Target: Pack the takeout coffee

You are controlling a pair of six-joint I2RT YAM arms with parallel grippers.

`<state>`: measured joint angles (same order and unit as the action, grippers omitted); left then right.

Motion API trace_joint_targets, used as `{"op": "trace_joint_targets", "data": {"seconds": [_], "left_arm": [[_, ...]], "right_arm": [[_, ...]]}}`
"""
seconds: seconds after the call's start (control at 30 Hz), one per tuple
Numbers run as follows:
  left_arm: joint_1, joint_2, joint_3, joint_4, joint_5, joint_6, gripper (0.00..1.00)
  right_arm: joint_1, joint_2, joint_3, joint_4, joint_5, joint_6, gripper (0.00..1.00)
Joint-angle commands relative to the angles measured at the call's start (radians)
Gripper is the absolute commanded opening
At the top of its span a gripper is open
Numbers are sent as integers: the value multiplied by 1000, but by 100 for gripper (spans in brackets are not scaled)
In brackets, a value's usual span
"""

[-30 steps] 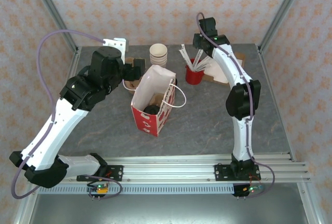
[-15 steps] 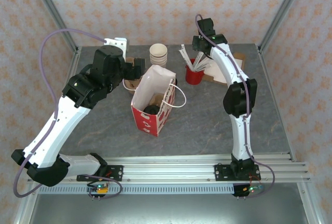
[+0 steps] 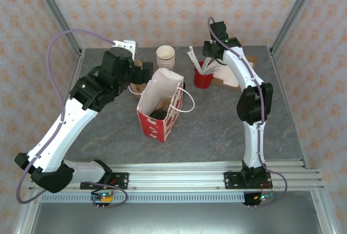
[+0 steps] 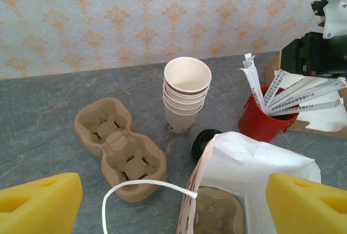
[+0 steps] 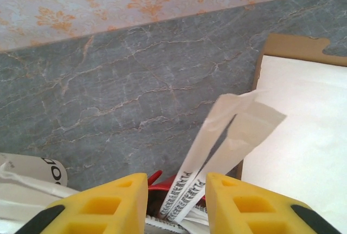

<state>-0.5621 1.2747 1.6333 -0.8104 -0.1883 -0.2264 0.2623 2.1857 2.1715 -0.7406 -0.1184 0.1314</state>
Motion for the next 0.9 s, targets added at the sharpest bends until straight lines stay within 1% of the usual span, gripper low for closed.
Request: {"op": "trace_joint_targets", "data": {"seconds": [0.0,0.07,0.6,0.87], "left_arm": [[7,3,-11,13,1,20,88],[8,3,-11,14,3,18,88],[9,4,-7,-2,5,25,89],[9,7,-7,-10,4,30,89]], "right_arm": [[-9,16,42,-12,-7,12,34],[-9,47,79,-29,4,11,33],[-14,151,192,-32,18,19,30],[-14,201,271,-39,23,14,16]]}}
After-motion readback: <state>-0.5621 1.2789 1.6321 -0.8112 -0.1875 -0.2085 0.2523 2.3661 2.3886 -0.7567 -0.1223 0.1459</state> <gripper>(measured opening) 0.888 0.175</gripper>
